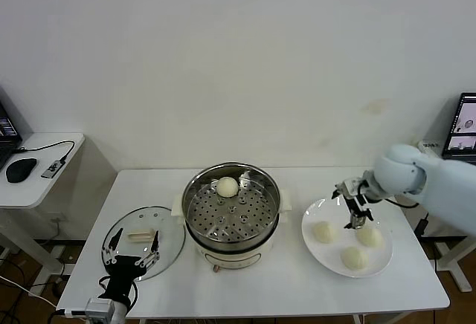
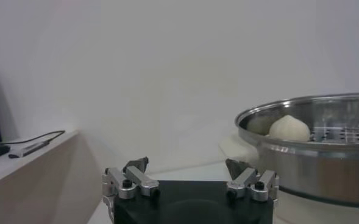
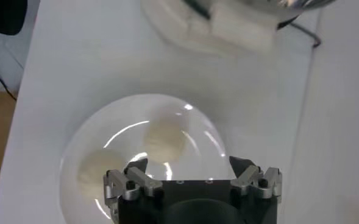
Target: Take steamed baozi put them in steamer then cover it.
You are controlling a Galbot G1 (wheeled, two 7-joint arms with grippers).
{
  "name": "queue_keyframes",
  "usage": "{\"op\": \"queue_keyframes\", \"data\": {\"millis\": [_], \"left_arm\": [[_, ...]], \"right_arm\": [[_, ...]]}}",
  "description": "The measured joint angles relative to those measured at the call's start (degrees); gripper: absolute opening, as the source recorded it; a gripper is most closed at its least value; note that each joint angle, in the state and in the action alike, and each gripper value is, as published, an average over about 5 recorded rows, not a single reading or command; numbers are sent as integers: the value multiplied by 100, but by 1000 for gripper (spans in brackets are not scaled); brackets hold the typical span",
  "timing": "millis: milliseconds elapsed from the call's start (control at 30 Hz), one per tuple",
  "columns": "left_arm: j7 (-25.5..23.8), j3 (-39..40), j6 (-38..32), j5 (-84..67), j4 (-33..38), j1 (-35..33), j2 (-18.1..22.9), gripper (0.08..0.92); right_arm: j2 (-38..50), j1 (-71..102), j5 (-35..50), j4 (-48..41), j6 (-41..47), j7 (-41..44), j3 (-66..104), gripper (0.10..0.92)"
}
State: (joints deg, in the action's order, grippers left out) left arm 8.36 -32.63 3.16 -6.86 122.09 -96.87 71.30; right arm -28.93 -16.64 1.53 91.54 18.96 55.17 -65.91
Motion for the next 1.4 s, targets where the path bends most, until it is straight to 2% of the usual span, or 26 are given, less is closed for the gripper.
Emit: {"op": "queue_keyframes", "data": {"millis": [833,1133,1400], "left_arm": [[4,-67,-7,-64,-97,-1,4,823],[-2,-43,-5,-59,-127,-5,20,823],[-1,-16,-5,-51,-126,-7,51,823]], "right_arm": [[-1043,1515,-466,-1281,-46,-153,945,811],[-1203,1692,-633,-1499,-73,-165,1102,737],[-1221,1720,-731,-1528,-57,-108,1177,606]]}}
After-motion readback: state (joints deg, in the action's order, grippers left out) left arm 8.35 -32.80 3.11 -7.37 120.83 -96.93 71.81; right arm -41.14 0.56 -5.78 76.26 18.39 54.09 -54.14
